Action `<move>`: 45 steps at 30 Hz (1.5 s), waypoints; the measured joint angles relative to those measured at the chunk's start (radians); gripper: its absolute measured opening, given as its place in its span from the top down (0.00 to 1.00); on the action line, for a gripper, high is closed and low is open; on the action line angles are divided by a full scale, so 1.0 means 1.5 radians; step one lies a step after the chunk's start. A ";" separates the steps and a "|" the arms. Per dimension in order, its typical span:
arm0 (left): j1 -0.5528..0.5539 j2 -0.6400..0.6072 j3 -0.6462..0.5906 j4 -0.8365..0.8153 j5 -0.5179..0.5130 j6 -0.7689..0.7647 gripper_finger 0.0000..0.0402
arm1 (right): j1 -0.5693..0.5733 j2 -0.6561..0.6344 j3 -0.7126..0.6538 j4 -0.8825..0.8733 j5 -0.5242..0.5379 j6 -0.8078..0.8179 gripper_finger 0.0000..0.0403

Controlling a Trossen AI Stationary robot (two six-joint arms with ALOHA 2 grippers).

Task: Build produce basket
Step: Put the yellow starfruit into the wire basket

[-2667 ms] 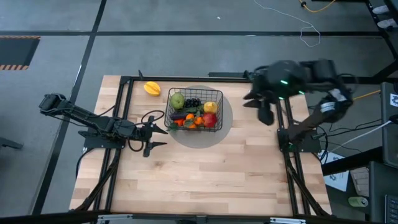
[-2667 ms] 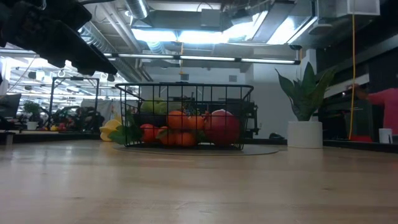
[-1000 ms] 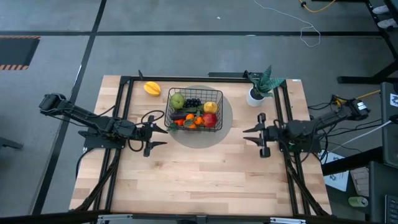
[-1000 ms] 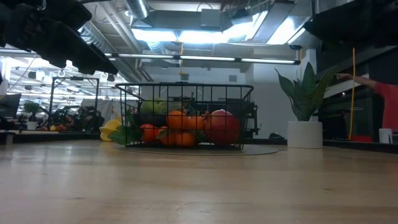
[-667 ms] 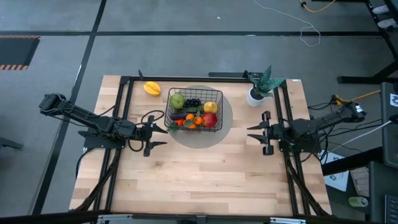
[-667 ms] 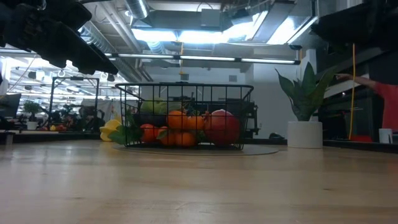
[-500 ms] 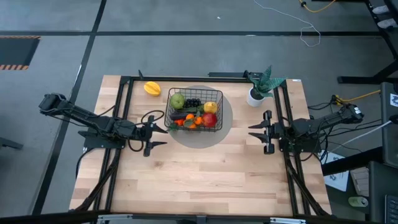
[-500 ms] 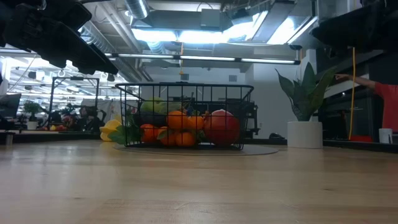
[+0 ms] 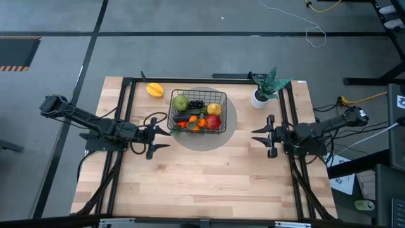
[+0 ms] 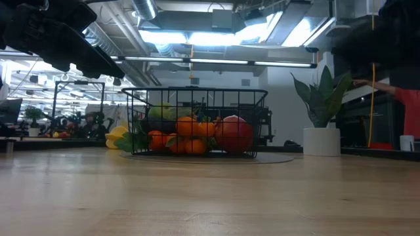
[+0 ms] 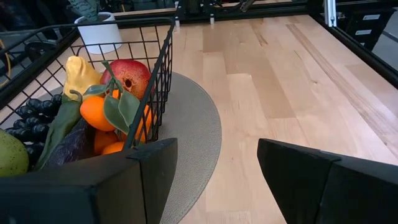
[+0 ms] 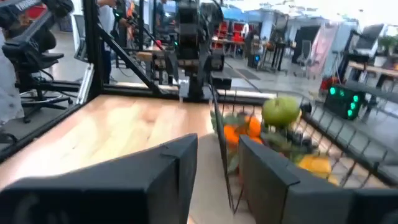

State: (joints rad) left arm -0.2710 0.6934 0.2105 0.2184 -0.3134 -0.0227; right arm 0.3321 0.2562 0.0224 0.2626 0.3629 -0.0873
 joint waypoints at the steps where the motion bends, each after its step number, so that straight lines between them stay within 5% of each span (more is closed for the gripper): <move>1: 0.000 0.000 0.000 0.000 0.000 0.000 0.47 | 0.000 0.000 -0.010 -0.003 0.006 0.013 0.70; 12: 0.000 0.000 0.000 0.000 -0.012 0.000 0.47 | -0.001 -0.017 -0.010 -0.019 0.007 0.008 0.70; 21: 0.000 0.000 0.000 0.003 -0.041 0.005 0.47 | -0.001 -0.016 -0.010 -0.124 0.008 0.148 0.70; 31: 0.067 -0.006 0.021 0.168 -0.123 -0.021 0.47 | -0.001 -0.016 -0.010 -0.126 0.026 0.143 0.70; 39: 0.126 -0.009 0.086 0.161 -0.071 -0.025 0.47 | -0.001 -0.016 -0.010 -0.126 0.026 0.143 0.70; 45: 0.137 -0.004 0.101 0.165 -0.039 0.089 0.47 | -0.001 -0.016 -0.010 -0.126 0.024 0.142 0.70</move>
State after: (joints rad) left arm -0.0656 0.6880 0.3618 0.4653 -0.3722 0.1108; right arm 0.3302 0.2329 0.0078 0.0742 0.3992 0.1251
